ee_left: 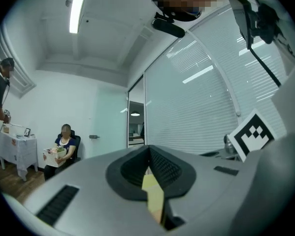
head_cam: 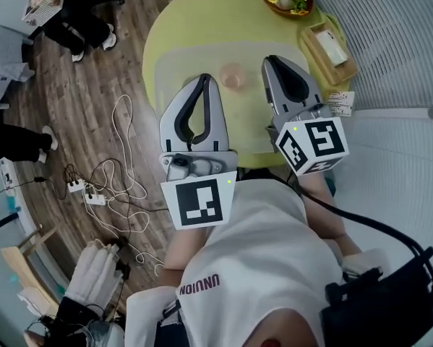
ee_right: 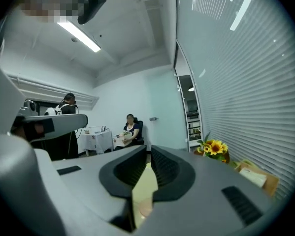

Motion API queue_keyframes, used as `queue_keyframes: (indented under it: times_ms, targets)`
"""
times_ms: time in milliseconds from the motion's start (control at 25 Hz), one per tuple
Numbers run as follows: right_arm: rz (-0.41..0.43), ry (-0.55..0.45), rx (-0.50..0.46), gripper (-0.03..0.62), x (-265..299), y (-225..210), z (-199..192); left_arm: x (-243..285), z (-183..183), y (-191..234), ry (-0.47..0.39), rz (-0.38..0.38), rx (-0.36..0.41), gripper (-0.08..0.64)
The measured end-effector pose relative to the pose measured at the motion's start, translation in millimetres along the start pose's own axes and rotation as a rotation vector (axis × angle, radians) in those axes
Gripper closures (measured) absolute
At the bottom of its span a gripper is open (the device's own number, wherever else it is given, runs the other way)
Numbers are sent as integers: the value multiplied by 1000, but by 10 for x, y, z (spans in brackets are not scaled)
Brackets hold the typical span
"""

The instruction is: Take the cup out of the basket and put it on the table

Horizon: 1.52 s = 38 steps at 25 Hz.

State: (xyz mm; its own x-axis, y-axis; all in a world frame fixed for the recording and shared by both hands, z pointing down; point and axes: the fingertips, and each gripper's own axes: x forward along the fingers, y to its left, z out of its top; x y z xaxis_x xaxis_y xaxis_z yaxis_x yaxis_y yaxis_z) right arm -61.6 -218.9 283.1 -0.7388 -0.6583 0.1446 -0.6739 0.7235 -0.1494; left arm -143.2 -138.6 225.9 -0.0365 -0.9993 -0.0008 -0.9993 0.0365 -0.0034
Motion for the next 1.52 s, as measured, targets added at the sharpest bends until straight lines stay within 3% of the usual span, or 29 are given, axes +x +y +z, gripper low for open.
queue_keyframes:
  times_ms: [240, 480, 1040, 1520]
  targets:
    - [-55, 119, 22, 534, 403, -129, -312, 353, -153, 152, 37, -91, -15, 548]
    - [-76, 229, 13, 497, 624, -228, -618, 627, -324, 263, 63, -125, -67, 548]
    - [-99, 583, 58, 486, 876, -391, -1637, 818, -554, 308, 78, -101, -116, 548]
    - [-82, 744, 23, 483, 895, -483, -2148, 814, -828, 297, 122, -93, -92, 548]
